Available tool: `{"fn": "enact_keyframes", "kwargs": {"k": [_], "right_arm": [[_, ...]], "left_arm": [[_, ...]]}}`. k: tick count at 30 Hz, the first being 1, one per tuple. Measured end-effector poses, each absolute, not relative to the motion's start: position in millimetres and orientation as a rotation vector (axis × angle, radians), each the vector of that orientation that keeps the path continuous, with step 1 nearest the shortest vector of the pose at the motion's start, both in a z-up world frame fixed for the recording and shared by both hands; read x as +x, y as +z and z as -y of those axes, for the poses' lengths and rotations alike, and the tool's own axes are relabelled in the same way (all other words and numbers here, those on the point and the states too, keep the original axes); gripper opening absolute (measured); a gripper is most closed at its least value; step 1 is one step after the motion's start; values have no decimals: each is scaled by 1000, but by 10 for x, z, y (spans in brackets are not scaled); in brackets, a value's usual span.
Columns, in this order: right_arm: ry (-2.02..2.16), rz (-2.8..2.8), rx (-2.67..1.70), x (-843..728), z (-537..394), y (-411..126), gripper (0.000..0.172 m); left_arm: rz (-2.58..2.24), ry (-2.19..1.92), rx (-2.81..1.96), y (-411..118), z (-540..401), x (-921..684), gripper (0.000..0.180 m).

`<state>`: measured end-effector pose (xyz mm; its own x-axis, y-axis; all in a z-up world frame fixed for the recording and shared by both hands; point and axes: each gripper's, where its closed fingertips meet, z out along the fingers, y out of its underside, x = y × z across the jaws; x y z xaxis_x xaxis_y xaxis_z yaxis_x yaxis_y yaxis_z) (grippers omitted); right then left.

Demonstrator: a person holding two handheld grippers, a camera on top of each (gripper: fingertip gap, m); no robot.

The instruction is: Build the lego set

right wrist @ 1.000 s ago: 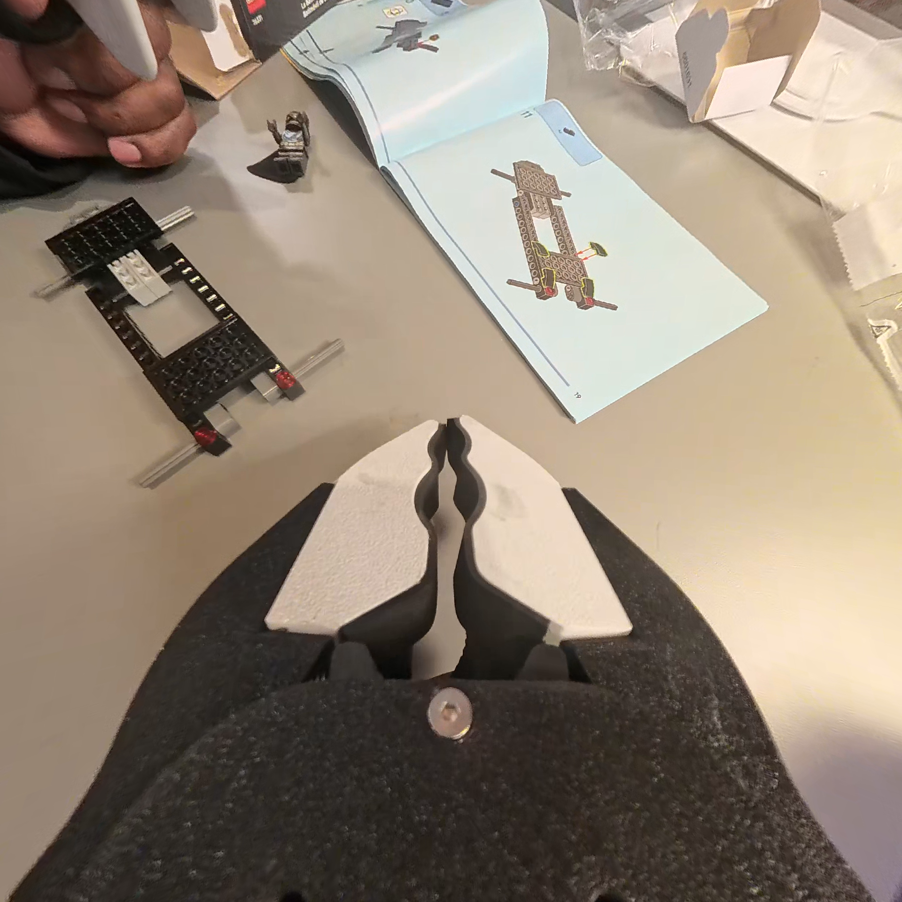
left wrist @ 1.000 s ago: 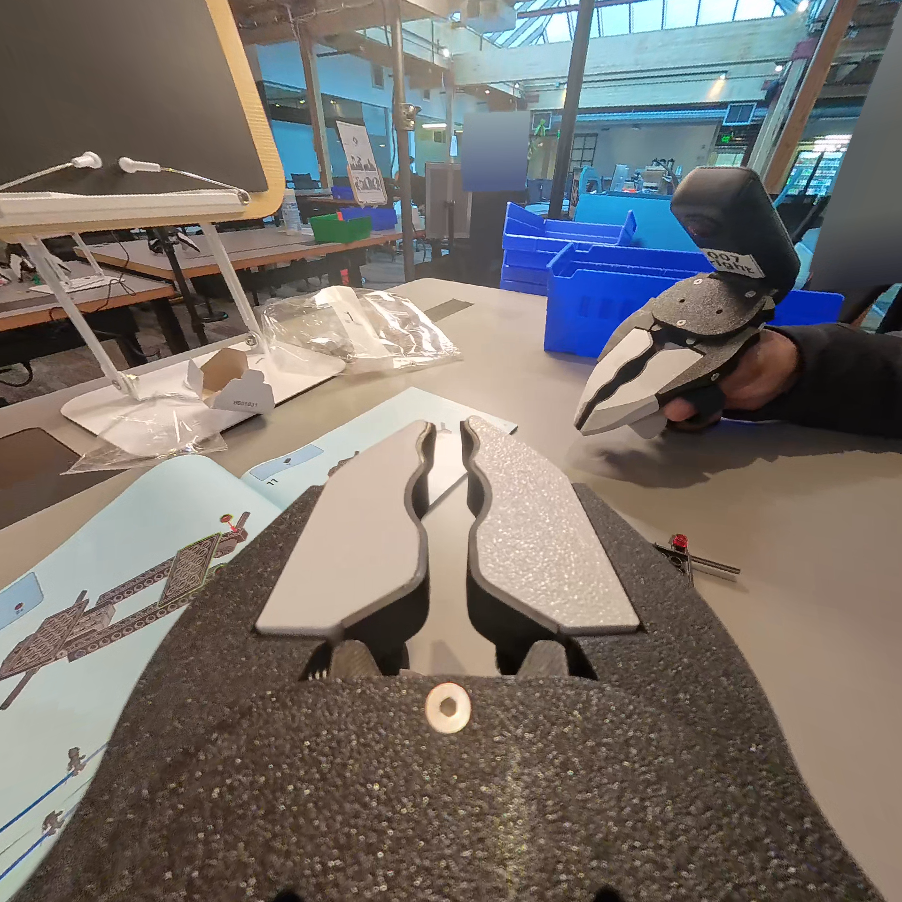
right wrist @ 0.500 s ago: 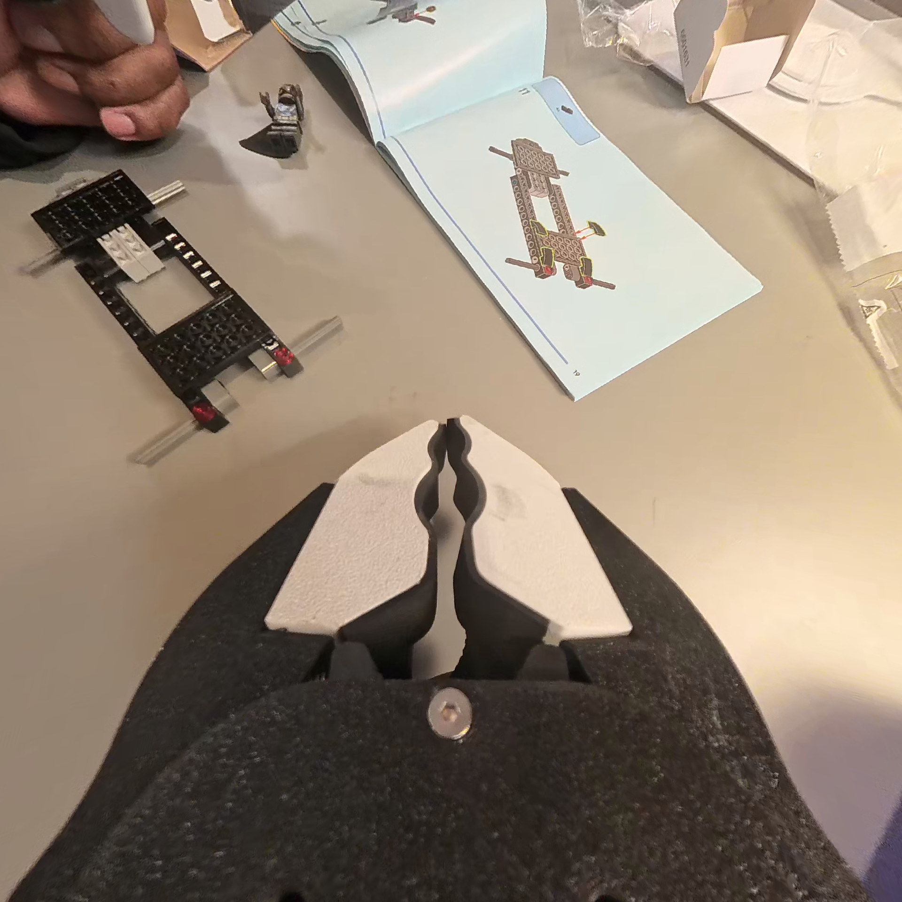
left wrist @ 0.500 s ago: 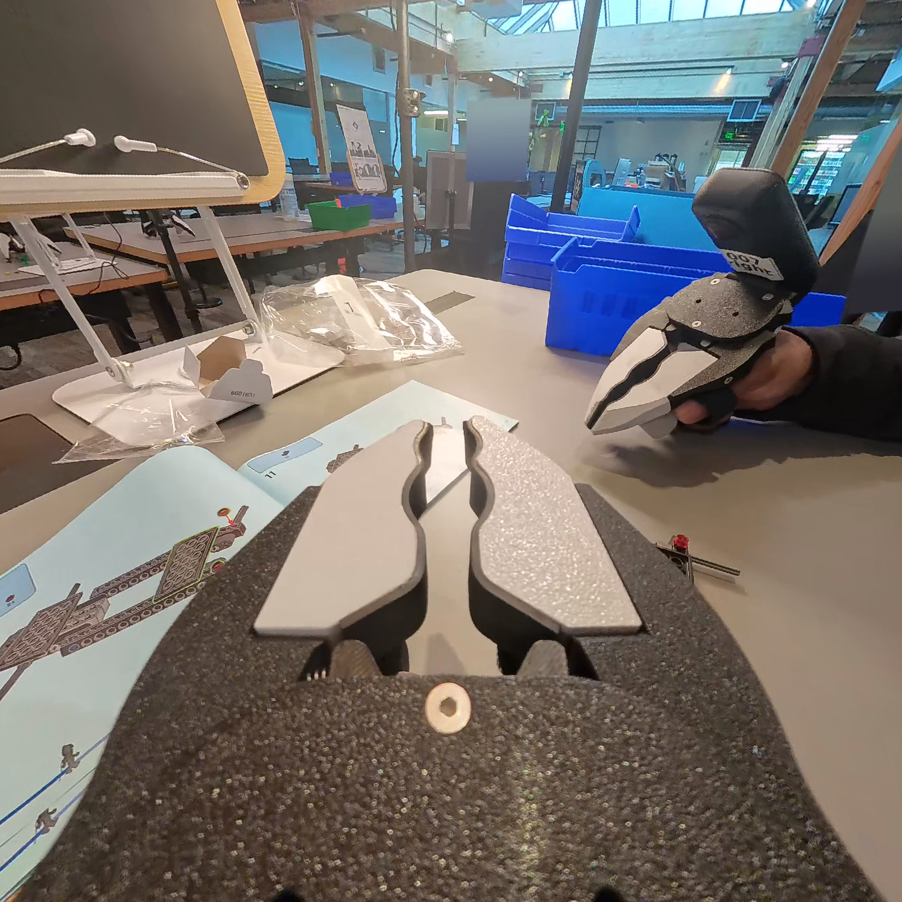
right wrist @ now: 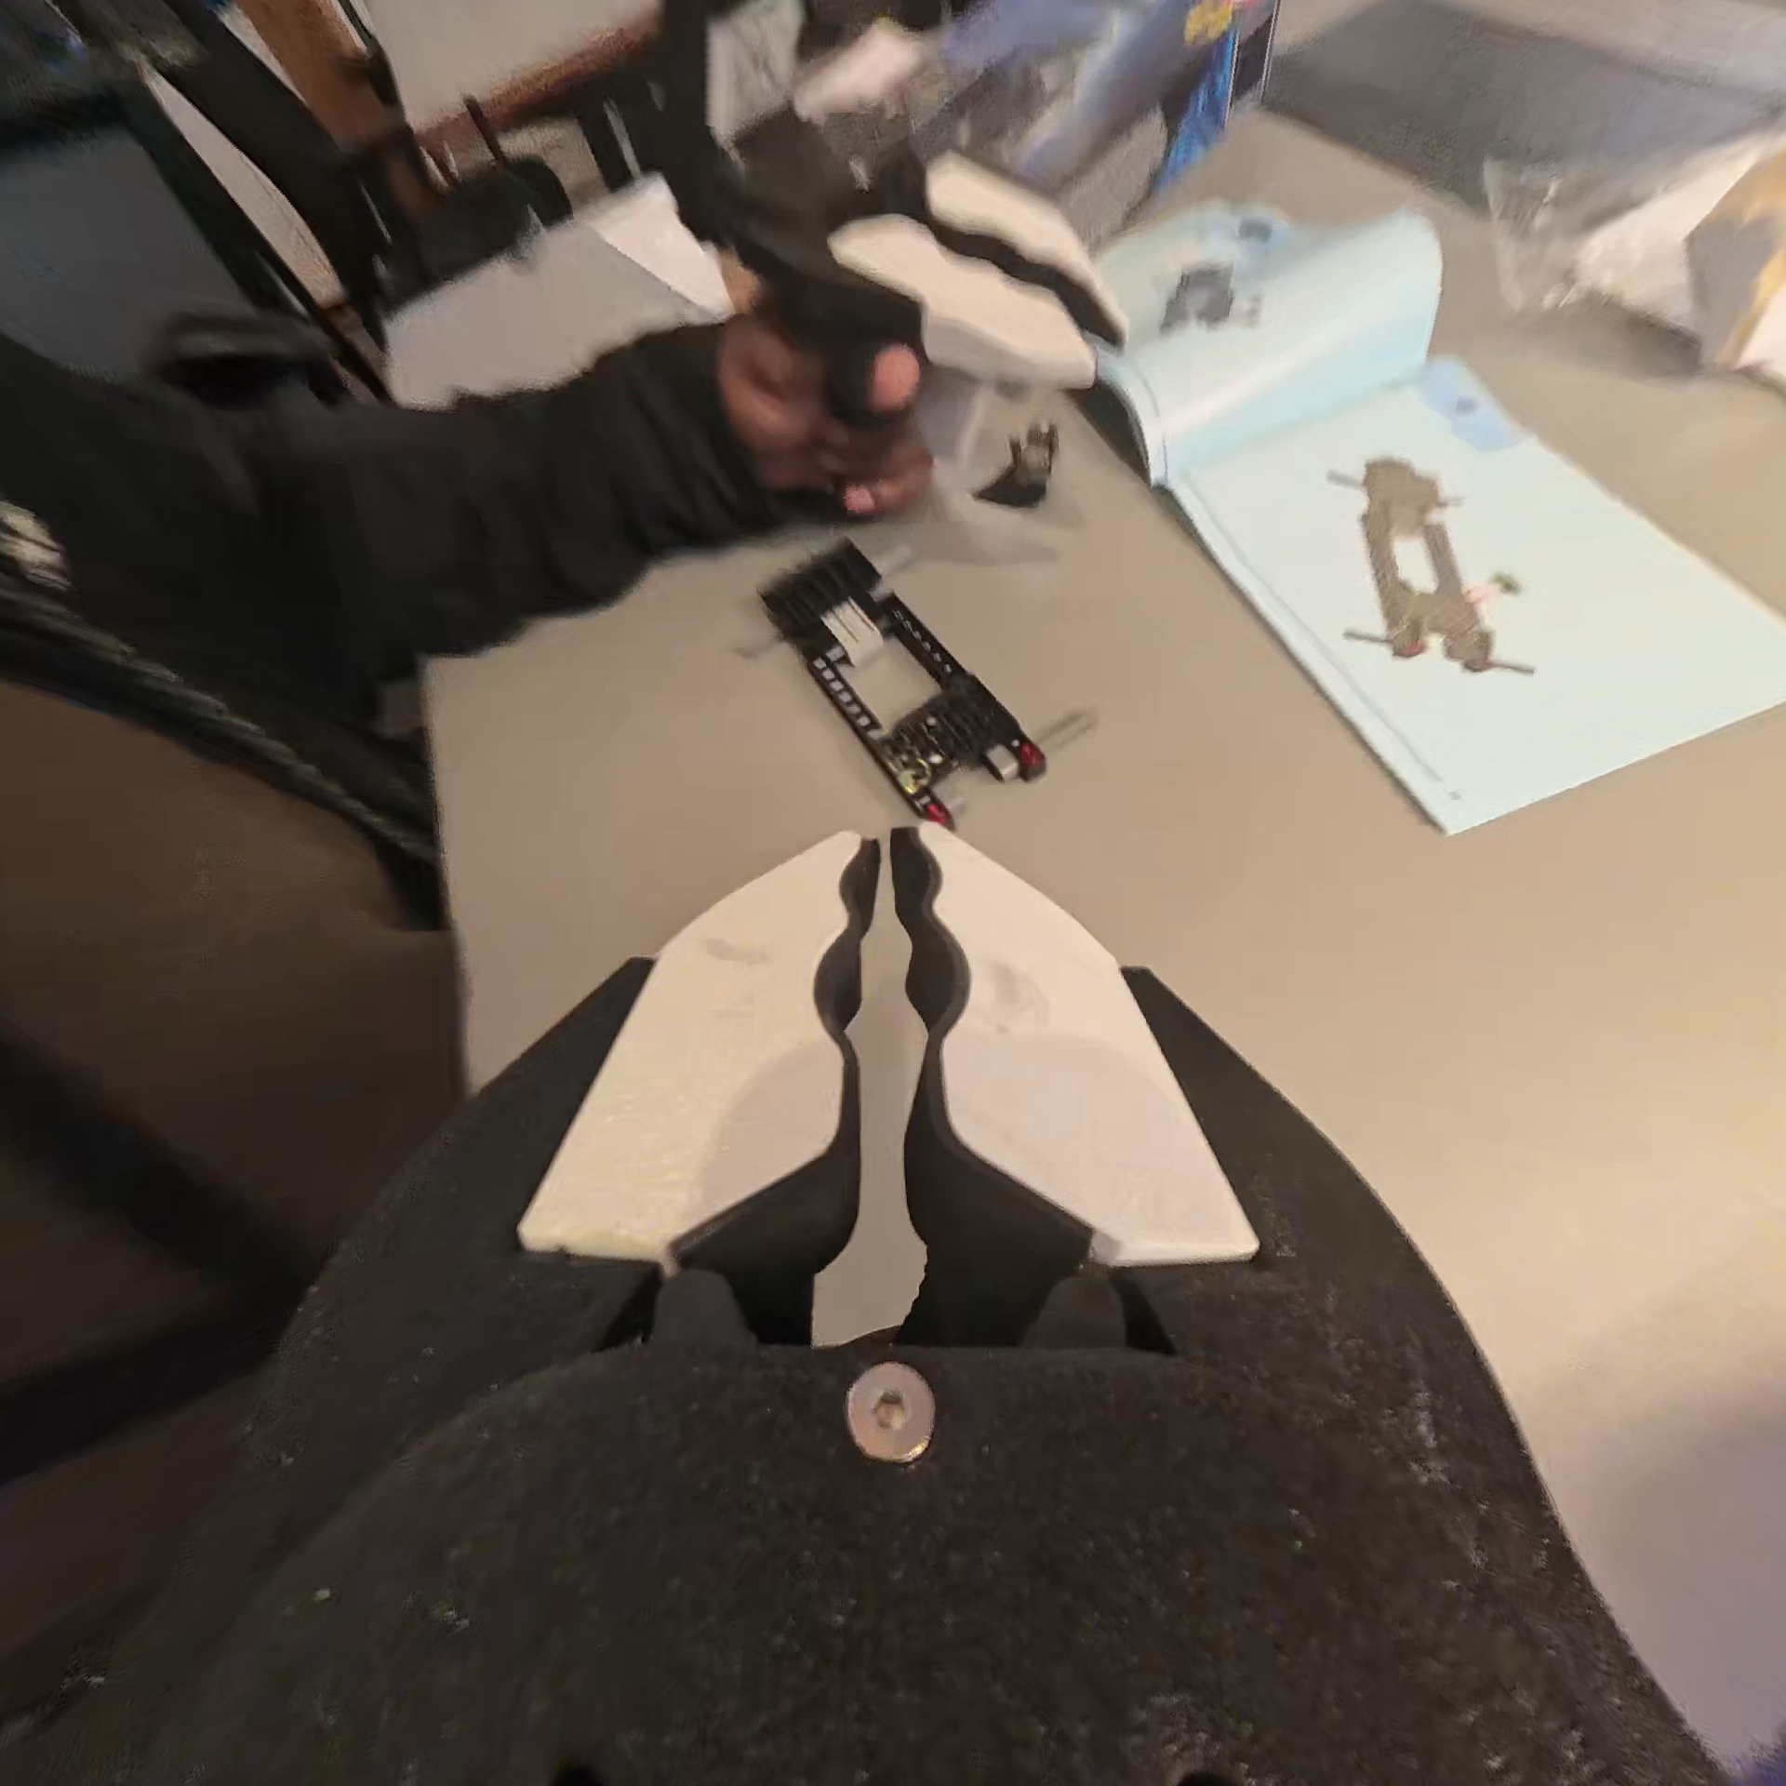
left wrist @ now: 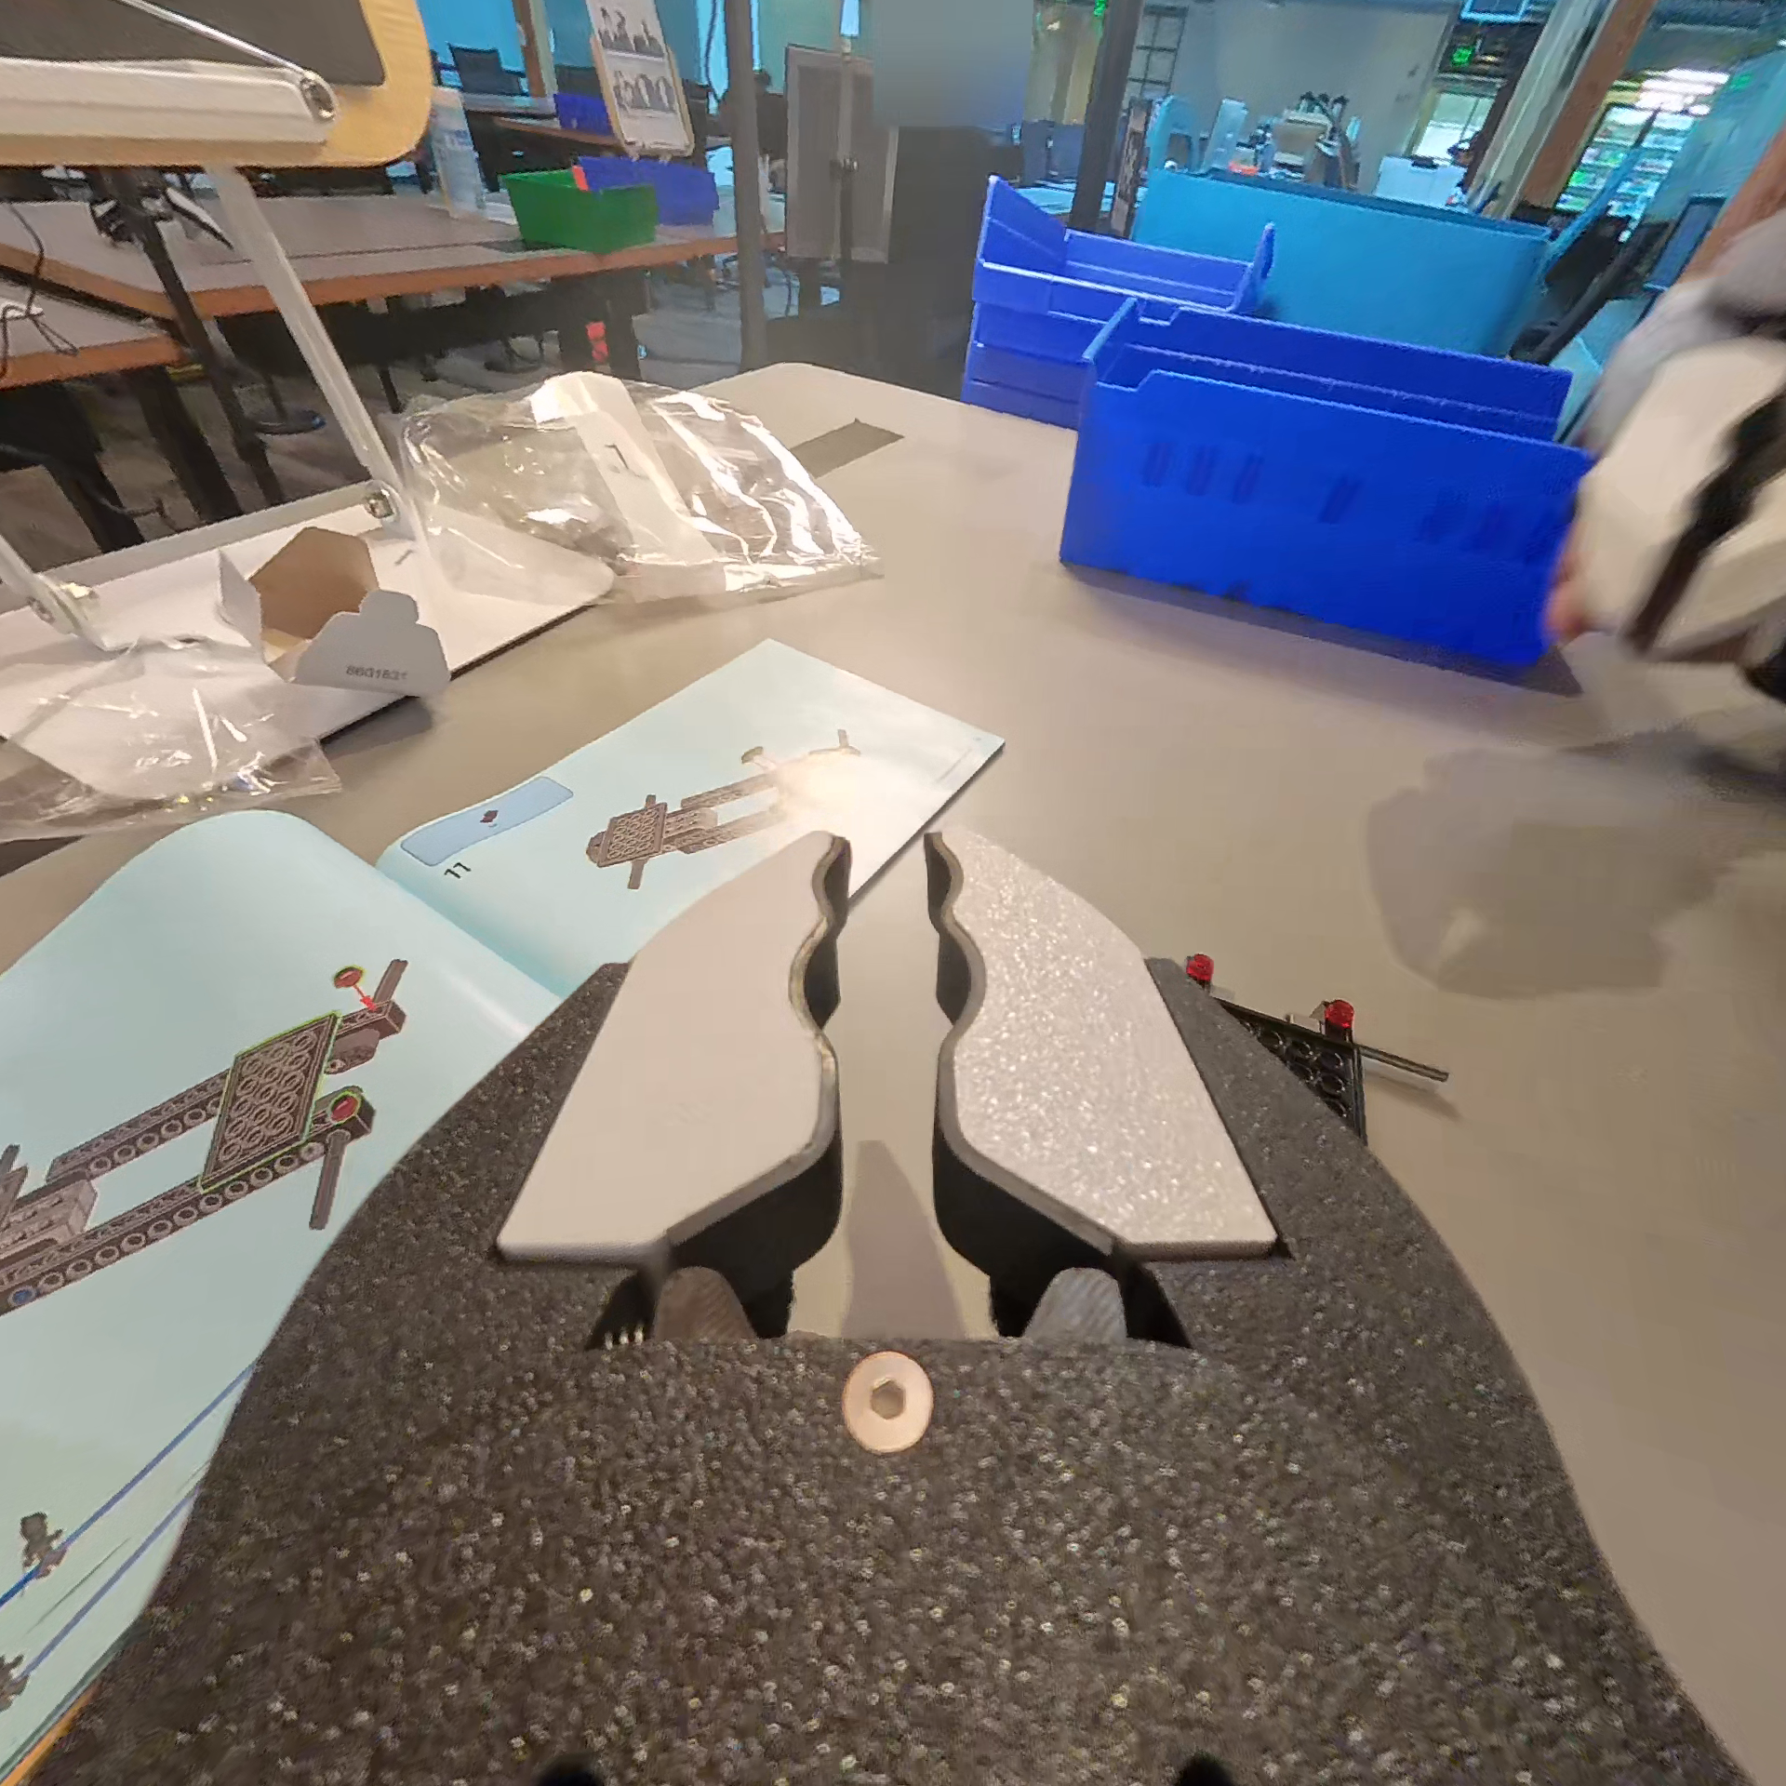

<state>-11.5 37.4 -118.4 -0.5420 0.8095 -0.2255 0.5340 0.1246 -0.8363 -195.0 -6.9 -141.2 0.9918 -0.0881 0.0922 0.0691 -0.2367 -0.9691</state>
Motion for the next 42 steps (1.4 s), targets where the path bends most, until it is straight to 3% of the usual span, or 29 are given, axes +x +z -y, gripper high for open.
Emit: {"fn": "enact_keyframes", "kwargs": {"k": [3, 6, 8, 11, 14, 28, 32, 37, 42], "right_arm": [[1371, 2000, -1292, 209, -833, -542, 6], [1087, 1837, -1354, 511, -1831, -193, 6], [801, 1830, -1498, 740, -2538, -410, 6], [527, 1963, -1787, 1098, -3075, -1180, 10], [369, 2061, -1856, 1281, -3169, -1656, 15], [283, 2097, -1986, 1360, -3235, -2221, 19], [285, 2095, -1977, 1316, -3200, -2239, 6], [253, 2095, -1934, 1266, -3213, -2219, 5], [260, 1989, -1830, 1122, -3213, -1625, 5]], "left_arm": [[26, -139, -1791, -1398, 78, -2007, 15], [44, -143, -1775, -1377, 91, -2030, 15], [49, -147, -1772, -1374, 97, -2035, 15], [50, -157, -1781, -1386, 95, -2029, 15], [45, -173, -1796, -1406, 82, -2018, 15], [28, -189, -1813, -1427, 67, -1986, 15], [6, -178, -1833, -1452, 54, -1954, 15], [-50, -160, -1845, -1465, 109, -1849, 15], [-88, -161, -1819, -1428, 219, -1784, 14]]}}
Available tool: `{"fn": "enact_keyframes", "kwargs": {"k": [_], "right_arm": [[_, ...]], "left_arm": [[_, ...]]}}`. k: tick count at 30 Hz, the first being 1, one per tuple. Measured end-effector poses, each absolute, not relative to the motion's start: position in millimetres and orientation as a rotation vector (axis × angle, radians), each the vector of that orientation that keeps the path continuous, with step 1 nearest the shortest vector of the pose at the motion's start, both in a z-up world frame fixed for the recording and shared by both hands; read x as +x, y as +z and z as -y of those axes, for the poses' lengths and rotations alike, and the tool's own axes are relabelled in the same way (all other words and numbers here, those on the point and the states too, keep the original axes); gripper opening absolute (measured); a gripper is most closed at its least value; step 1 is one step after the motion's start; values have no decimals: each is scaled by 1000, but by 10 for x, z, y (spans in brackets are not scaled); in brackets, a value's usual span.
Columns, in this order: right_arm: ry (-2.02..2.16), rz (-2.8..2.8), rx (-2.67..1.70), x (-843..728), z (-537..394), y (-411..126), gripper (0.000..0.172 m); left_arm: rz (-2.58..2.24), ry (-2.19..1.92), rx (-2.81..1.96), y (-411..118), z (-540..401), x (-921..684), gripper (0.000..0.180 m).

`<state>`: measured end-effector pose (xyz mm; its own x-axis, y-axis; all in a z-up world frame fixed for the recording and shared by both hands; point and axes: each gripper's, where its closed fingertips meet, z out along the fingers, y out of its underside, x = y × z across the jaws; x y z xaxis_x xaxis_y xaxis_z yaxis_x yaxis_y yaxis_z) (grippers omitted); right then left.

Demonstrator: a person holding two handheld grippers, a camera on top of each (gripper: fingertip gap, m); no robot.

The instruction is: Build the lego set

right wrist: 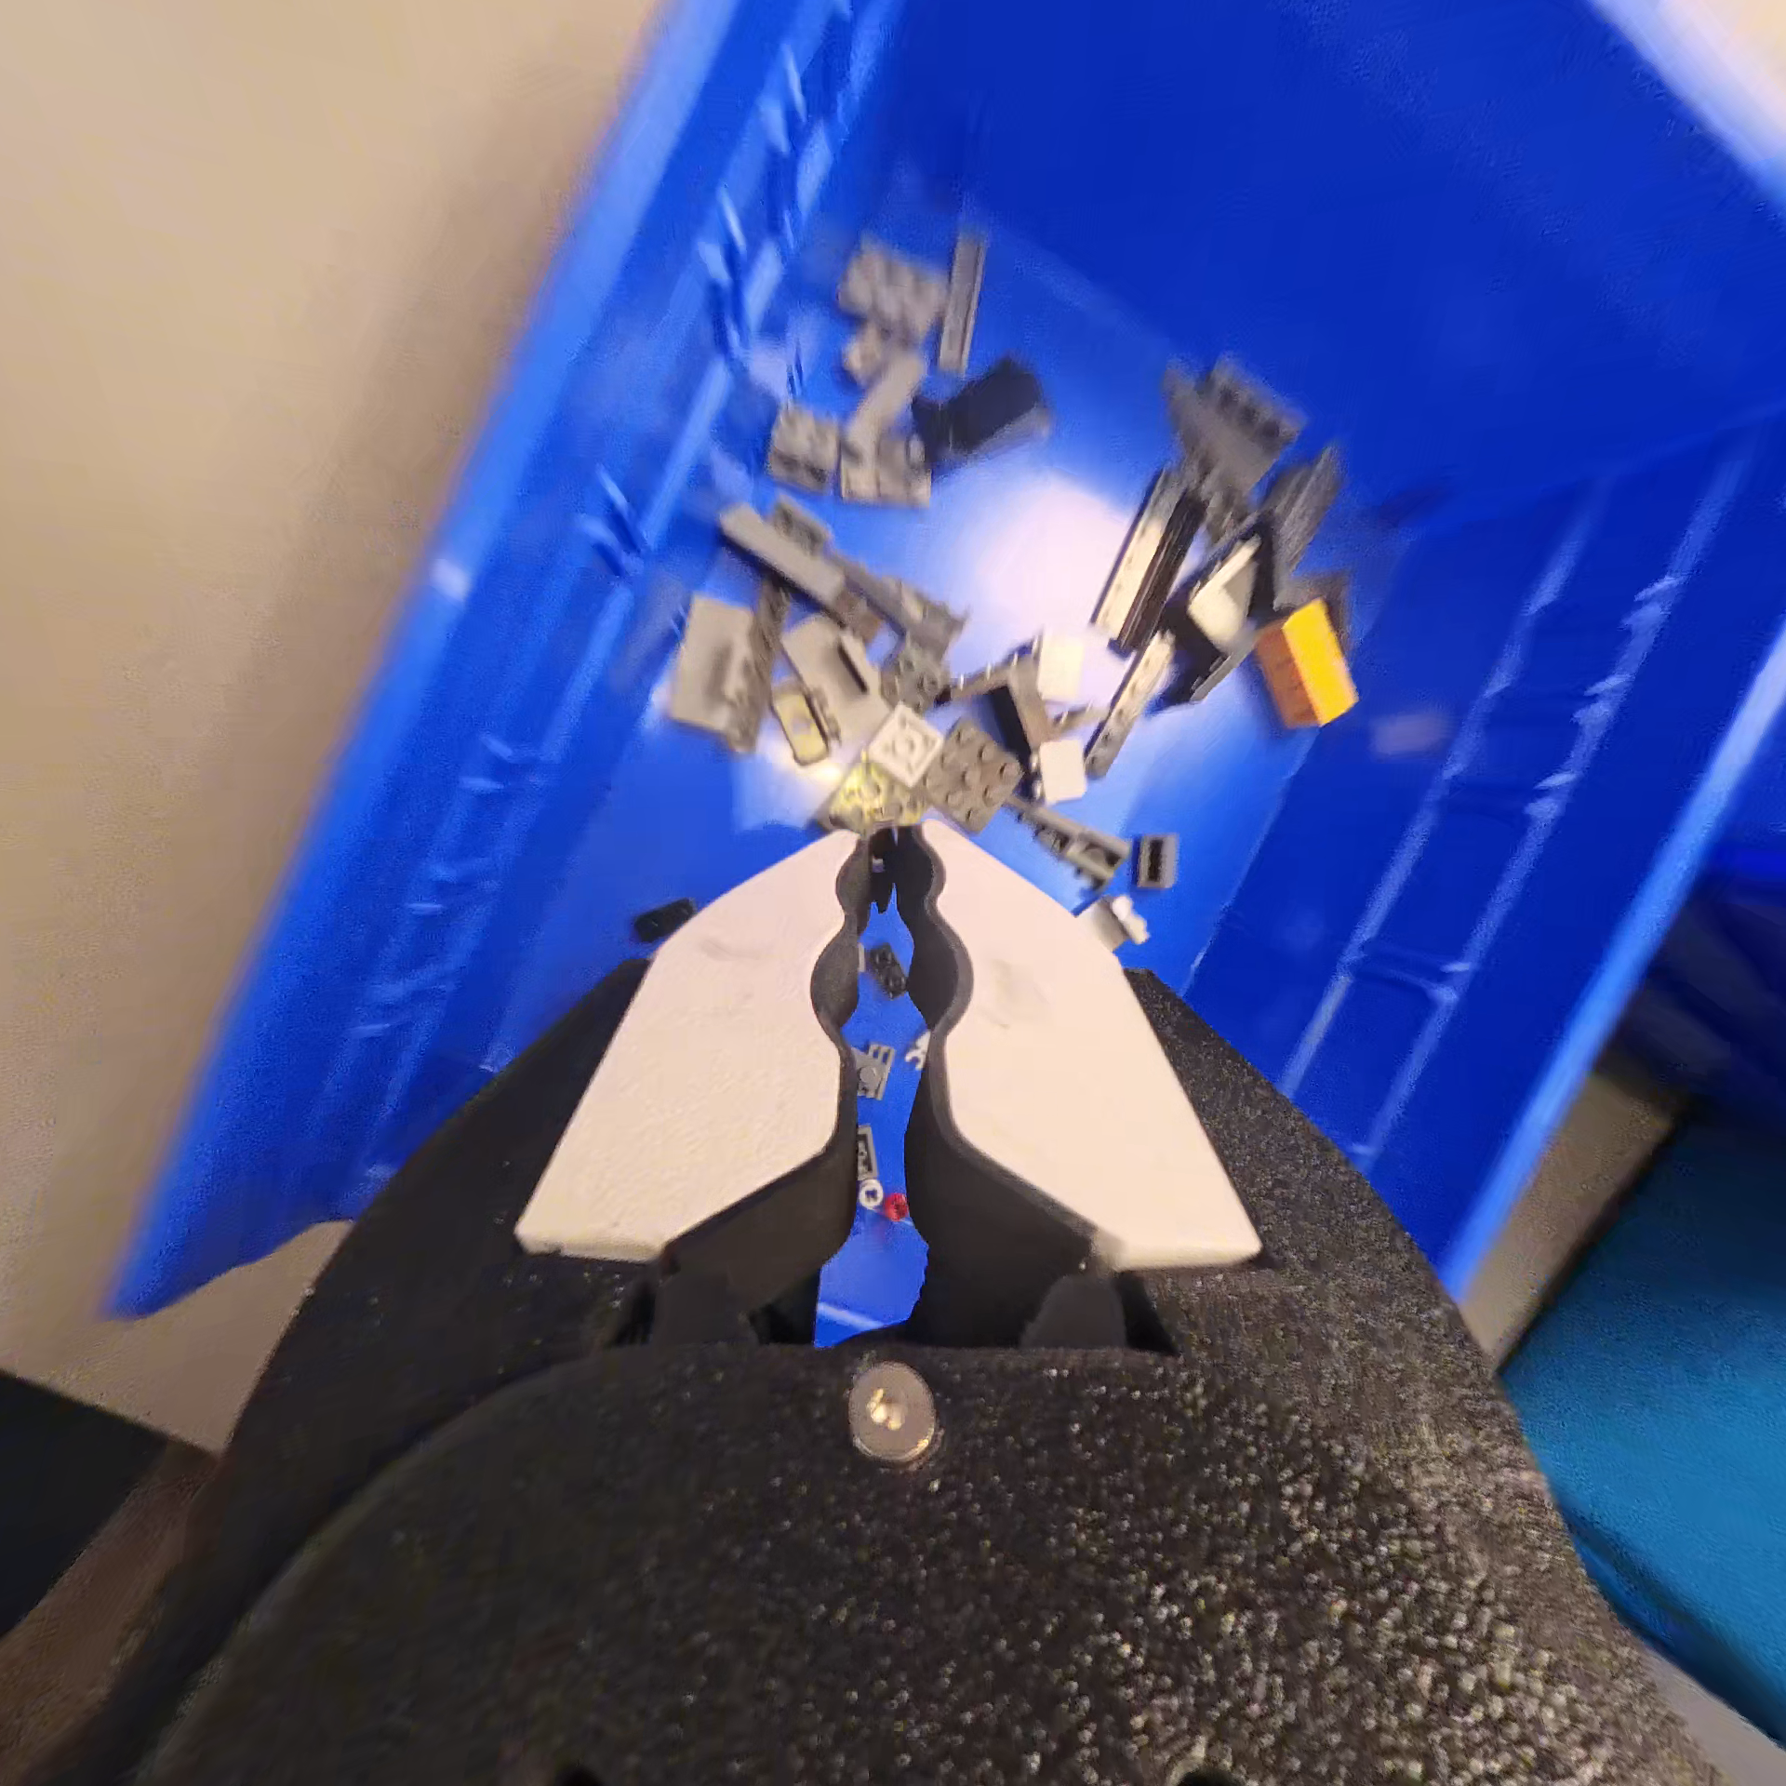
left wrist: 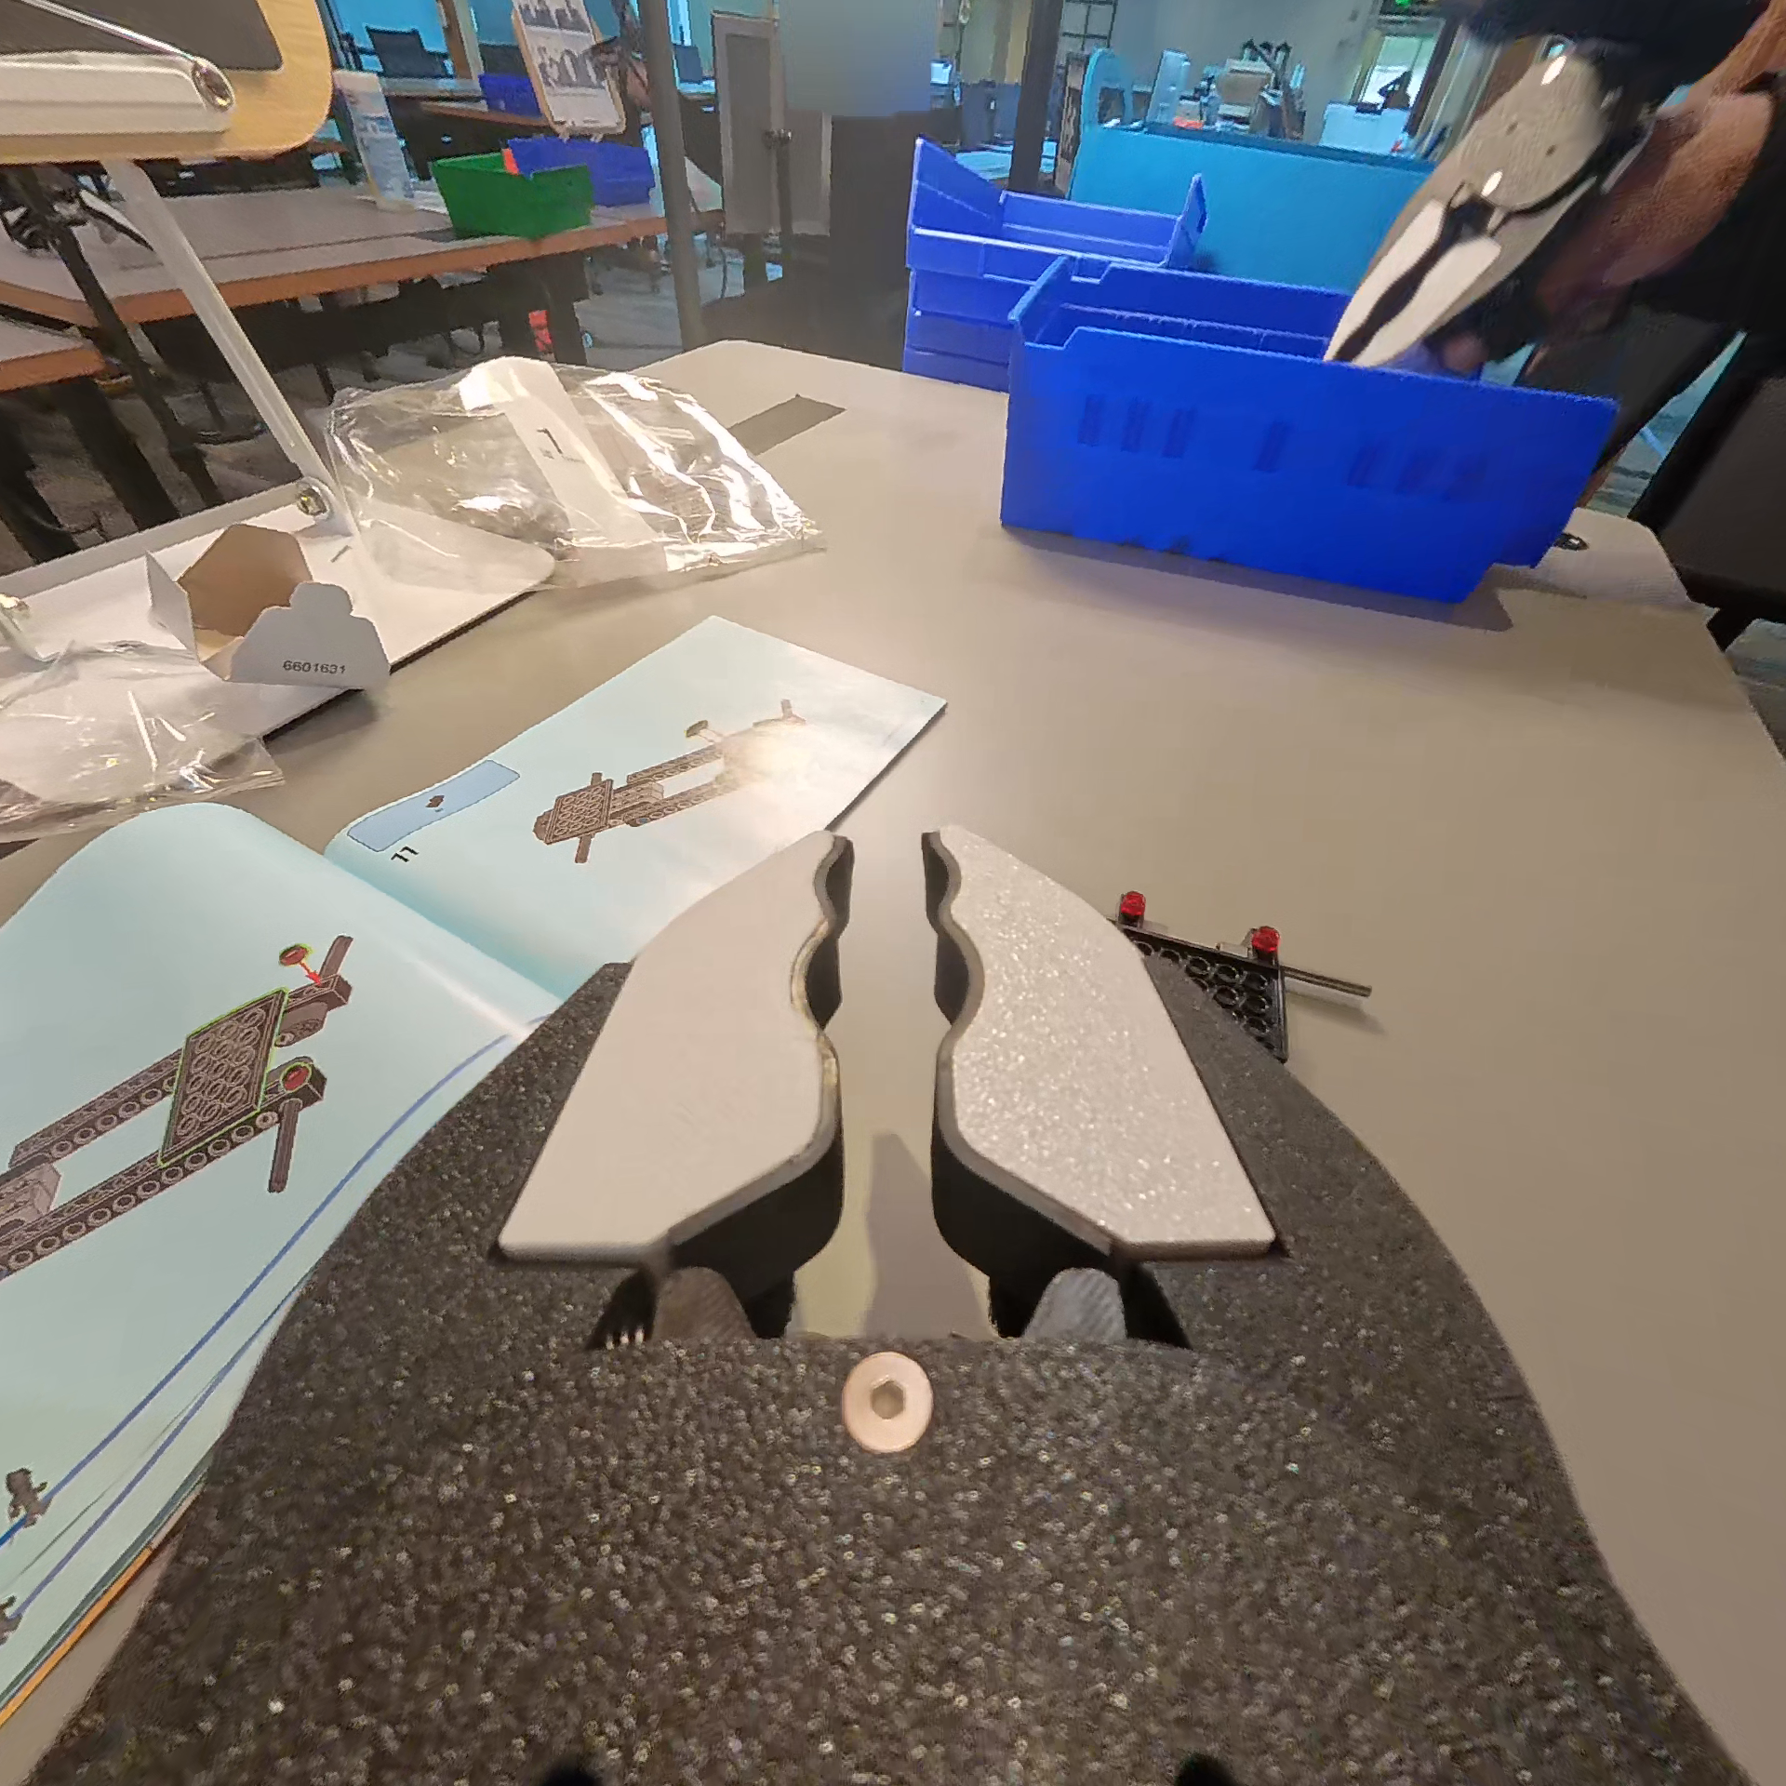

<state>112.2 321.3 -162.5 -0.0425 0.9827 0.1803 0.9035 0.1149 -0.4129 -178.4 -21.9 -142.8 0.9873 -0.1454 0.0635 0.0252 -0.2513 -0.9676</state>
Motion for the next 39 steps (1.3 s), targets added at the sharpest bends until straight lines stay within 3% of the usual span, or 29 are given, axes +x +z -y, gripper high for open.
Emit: {"fn": "enact_keyframes", "kwargs": {"k": [4, 7, 13, 17, 23, 39], "right_arm": [[349, 1995, -1642, 737, -2753, -939, 5], [519, 2077, -1465, 230, -2035, -740, 5], [631, 2197, -1097, -828, -812, -1445, 5], [547, 2211, -847, -1082, -575, -1851, 5], [673, 2338, -945, -932, -549, -2170, 5], [948, 2330, -1094, -737, -611, -2153, 20]], "left_arm": [[-109, -204, -1818, -1421, 243, -1731, 14], [-139, -215, -1843, -1411, 230, -1639, 14], [-169, -162, -1872, -1359, 239, -1530, 14], [-201, -109, -1921, -1471, 232, -1508, 14], [-204, -93, -1964, -1570, 206, -1511, 14], [-162, -62, -1999, -1645, 207, -1598, 13]]}}
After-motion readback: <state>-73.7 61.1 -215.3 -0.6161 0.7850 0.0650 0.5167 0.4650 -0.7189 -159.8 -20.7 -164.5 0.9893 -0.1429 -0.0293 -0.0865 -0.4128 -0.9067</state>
